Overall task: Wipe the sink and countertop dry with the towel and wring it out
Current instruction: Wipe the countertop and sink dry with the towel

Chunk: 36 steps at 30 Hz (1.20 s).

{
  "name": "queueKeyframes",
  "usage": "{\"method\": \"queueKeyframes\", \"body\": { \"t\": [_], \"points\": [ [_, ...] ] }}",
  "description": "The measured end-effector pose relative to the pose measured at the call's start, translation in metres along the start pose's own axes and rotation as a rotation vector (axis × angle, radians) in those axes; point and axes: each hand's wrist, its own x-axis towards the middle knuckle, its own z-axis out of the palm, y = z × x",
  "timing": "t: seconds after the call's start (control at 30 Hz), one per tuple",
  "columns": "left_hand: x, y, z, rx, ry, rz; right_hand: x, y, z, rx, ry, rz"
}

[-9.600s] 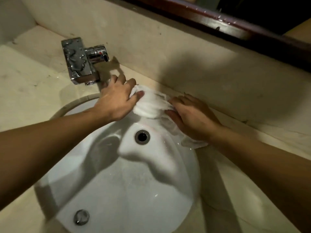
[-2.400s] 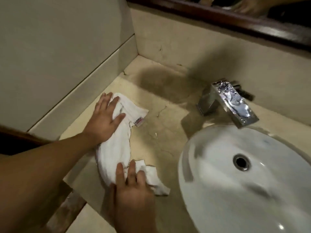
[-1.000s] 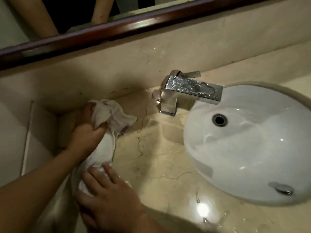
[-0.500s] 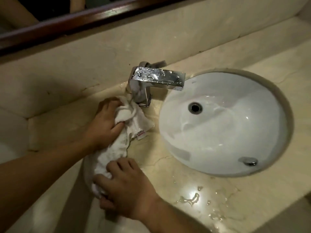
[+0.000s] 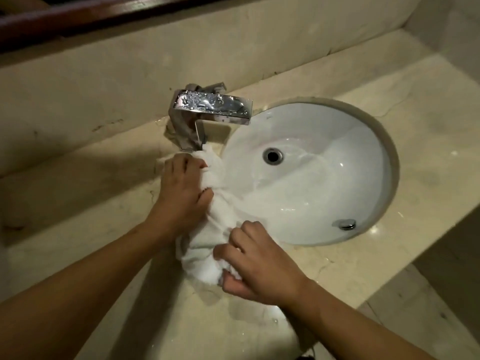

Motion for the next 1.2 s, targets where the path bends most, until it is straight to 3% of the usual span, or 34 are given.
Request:
{"method": "queueKeyframes", "body": {
  "t": [0.13,0.3,0.4,0.7,1.0,1.2],
  "points": [
    [-0.014,-0.024,-0.025,-0.065,-0.088,0.056,0.008,-0.061,0.025,0.066,-0.040,-0.010],
    [-0.011,-0.022,-0.032,-0.053,-0.135,0.078,0.025,-0.139,0.062,0.124,-0.059,0.319],
    [-0.009,-0.018,-0.022,0.045,-0.197,0.071,0.034,-0.158,0.073,0.099,0.013,0.390],
    [-0.080,-0.046,-0.049,0.185,-0.266,0.083,-0.004,-0.172,0.066,0.140,-0.163,0.130],
    [-0.111,0.022,-0.001,0.169,0.018,-0.062,-0.067,-0.058,0.009,0.139,-0.161,-0.151],
    [-0.057,0.093,0.046,0.151,0.157,-0.237,-0.083,0.054,-0.038,-0.004,-0.149,-0.145]
  ]
}}
